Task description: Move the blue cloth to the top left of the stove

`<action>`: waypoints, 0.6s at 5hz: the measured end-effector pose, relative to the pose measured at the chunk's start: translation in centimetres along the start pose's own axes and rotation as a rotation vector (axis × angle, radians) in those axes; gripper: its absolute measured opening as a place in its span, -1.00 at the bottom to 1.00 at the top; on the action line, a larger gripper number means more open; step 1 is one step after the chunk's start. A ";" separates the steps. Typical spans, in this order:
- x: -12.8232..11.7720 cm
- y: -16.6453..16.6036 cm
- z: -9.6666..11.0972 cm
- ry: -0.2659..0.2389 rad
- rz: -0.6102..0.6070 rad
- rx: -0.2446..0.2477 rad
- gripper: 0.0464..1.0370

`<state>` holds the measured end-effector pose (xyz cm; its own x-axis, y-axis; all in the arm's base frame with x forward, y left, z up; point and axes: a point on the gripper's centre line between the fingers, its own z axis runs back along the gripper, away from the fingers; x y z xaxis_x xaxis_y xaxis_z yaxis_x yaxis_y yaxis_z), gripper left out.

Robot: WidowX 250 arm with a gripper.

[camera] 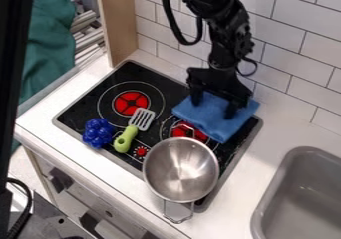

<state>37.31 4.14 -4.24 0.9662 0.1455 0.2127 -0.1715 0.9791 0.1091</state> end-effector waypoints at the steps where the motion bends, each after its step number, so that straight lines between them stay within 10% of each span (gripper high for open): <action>1: 2.3 3.6 -0.9 -0.002 0.036 0.030 0.93; 3: 3.2 11.2 -1.7 0.016 0.133 0.105 0.93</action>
<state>38.80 15.82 -4.00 0.9366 0.2755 0.2166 -0.3160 0.9311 0.1822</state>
